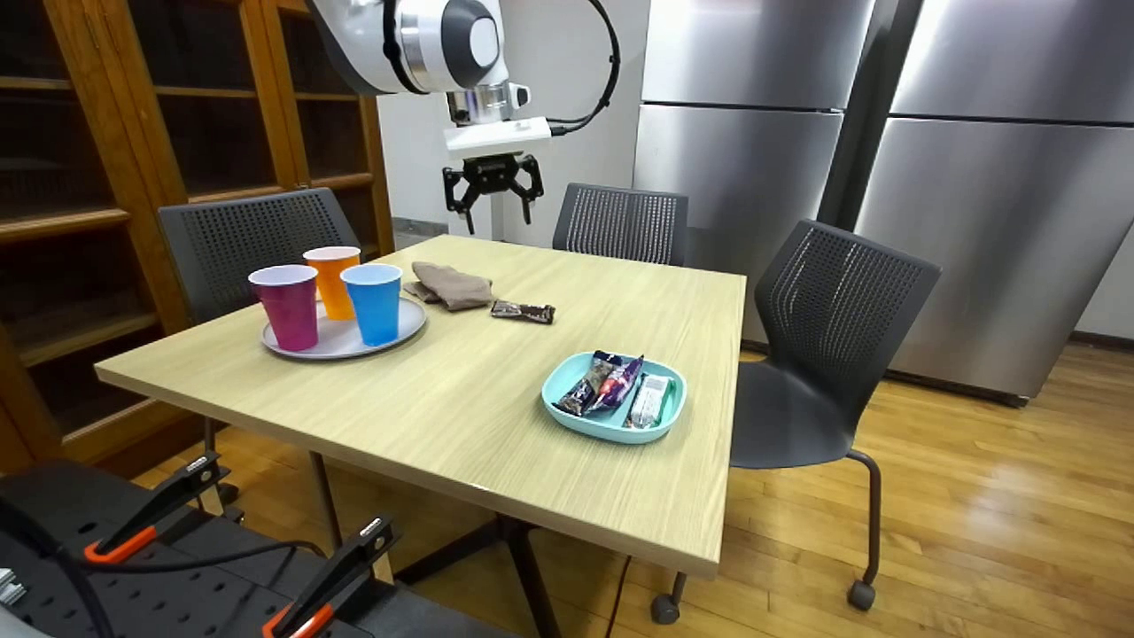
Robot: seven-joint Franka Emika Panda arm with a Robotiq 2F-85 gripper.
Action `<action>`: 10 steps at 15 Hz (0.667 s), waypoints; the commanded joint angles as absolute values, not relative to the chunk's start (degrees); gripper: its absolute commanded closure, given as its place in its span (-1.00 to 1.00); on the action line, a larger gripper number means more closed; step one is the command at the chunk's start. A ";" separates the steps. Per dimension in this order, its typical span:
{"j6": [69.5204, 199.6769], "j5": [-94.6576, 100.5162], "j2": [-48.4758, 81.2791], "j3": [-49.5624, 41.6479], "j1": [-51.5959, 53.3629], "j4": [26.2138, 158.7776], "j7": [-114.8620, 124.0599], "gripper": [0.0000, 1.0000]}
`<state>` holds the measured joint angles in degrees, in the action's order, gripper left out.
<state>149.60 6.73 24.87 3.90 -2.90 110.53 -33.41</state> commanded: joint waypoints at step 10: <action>141.83 7.14 36.41 -1.22 2.70 94.14 -2.95 -1.00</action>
<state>144.36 6.73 33.65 1.30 0.27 98.66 -10.64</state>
